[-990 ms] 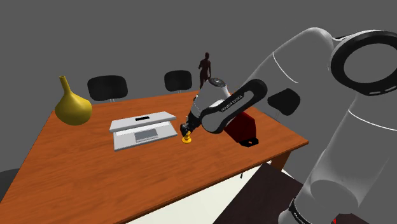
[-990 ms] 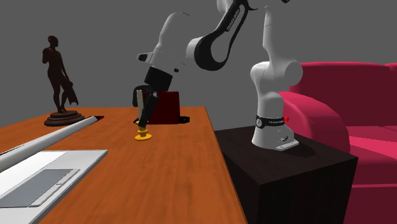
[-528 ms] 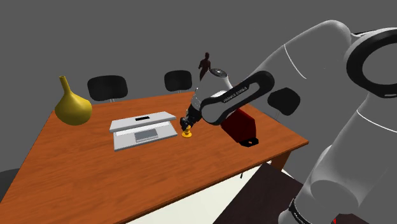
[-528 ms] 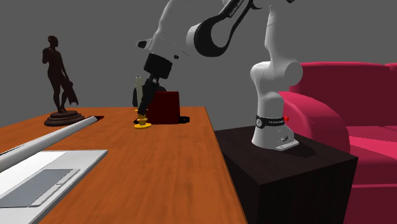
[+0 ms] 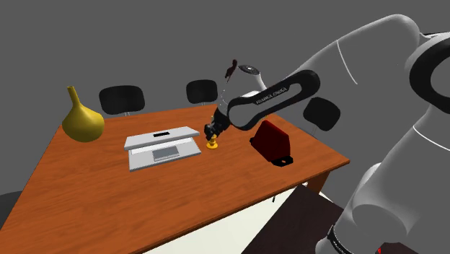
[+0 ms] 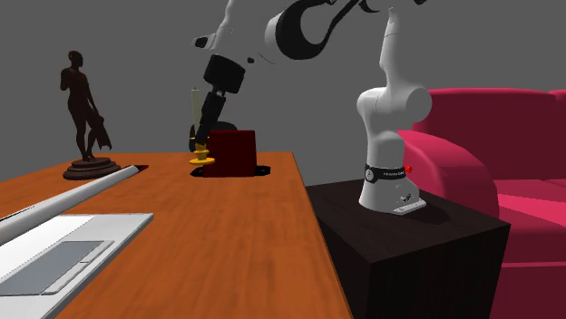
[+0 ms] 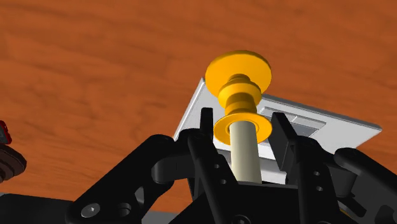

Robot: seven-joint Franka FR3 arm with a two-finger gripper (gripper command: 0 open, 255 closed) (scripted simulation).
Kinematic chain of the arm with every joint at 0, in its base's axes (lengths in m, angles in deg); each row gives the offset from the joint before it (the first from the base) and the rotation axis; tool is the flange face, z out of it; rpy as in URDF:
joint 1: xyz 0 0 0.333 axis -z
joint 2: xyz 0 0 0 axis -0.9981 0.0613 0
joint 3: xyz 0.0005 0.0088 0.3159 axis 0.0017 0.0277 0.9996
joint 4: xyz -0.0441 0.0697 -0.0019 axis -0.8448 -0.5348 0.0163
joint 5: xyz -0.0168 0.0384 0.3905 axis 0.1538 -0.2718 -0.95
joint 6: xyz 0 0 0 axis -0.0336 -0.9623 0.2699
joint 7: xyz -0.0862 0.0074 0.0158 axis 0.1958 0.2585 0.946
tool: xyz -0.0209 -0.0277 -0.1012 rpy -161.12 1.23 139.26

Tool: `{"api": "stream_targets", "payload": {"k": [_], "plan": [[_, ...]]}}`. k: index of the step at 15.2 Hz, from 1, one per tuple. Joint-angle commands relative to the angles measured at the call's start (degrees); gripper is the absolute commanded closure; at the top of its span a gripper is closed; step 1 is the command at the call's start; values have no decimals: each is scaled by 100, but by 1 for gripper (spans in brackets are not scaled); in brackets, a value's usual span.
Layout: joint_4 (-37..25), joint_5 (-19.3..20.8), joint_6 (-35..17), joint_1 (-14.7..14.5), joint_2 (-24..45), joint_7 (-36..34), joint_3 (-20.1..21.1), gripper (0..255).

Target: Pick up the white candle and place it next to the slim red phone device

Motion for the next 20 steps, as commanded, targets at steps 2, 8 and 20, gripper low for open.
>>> {"api": "stream_targets", "payload": {"k": [2,8,20], "plan": [[-135,-29,273,-8,-137,16,-7,255],[-400,-69,757,-16,-357,47,-29,255],[-919,-205,1535,52,-608,424,-271,255]]}}
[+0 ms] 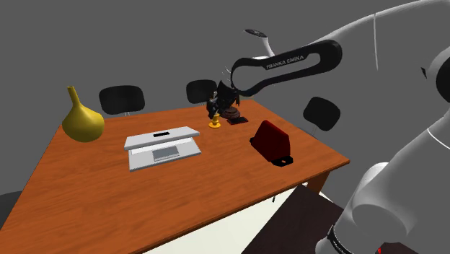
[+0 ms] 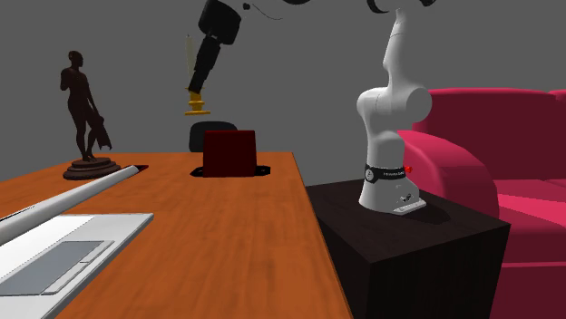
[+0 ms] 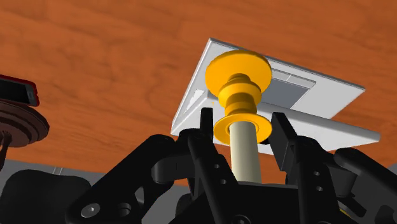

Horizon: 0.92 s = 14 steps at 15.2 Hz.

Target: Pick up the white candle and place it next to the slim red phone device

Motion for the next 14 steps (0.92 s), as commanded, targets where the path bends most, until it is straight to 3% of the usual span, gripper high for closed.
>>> {"api": "stream_targets", "payload": {"k": [1,14], "plan": [[-11,-100,13,68,10,341,-203,255],[-747,-822,328,577,631,2549,-1476,255]]}}
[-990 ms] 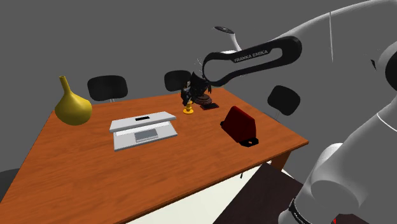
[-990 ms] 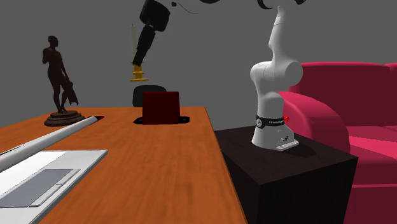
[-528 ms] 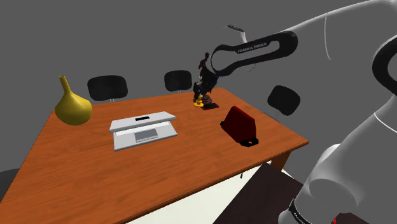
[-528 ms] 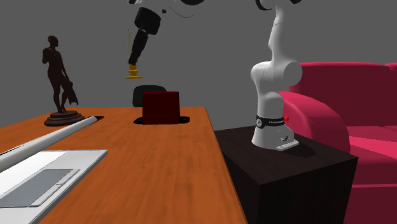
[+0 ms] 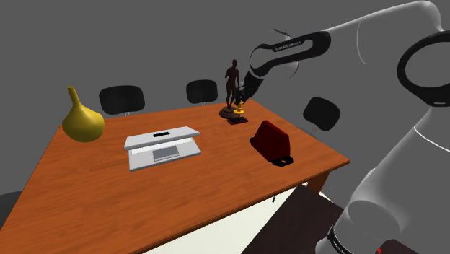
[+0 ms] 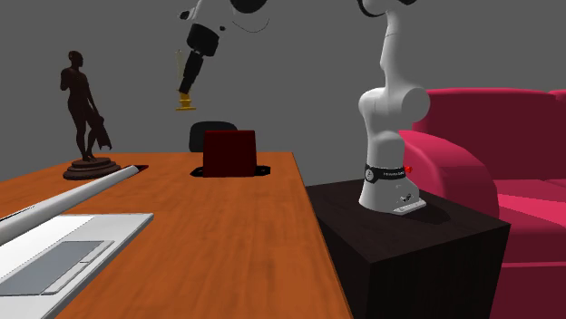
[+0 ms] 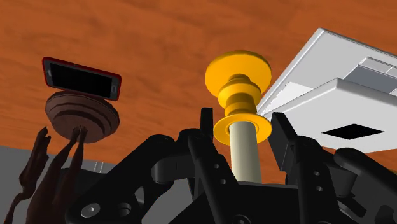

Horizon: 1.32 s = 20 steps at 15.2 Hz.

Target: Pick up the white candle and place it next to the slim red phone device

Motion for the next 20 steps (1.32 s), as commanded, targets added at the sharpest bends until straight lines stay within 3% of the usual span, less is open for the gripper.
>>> {"api": "stream_targets", "payload": {"k": [1,11,20], "plan": [[-160,-125,56,81,148,326,-163,255],[-1595,-895,710,668,1286,1855,-856,255],[-3635,-1614,1675,1540,2774,2858,-1136,255]]}}
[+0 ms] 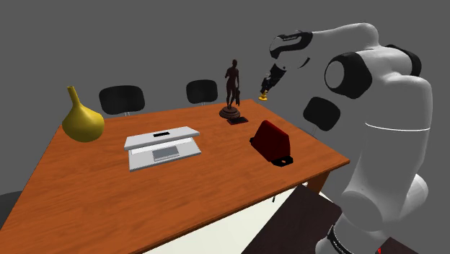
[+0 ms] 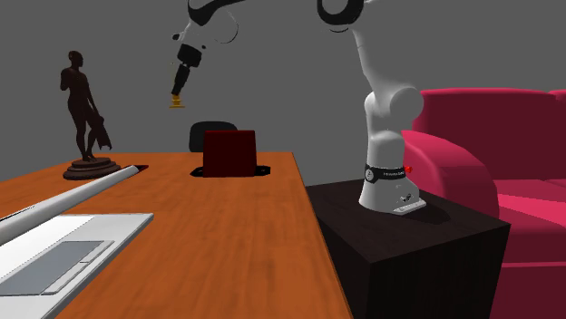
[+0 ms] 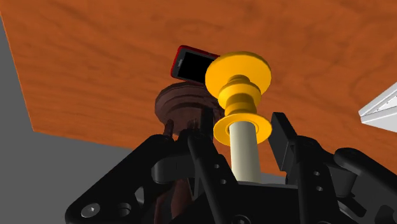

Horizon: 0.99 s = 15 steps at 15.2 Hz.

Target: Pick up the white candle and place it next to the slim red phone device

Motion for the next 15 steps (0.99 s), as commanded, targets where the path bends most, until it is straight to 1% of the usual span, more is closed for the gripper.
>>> {"api": "stream_targets", "payload": {"k": [1,2,15], "plan": [[-575,-155,276,247,391,185,-32,255],[-686,-179,326,296,466,210,-30,255],[99,-413,-524,267,591,589,63,255]]}}
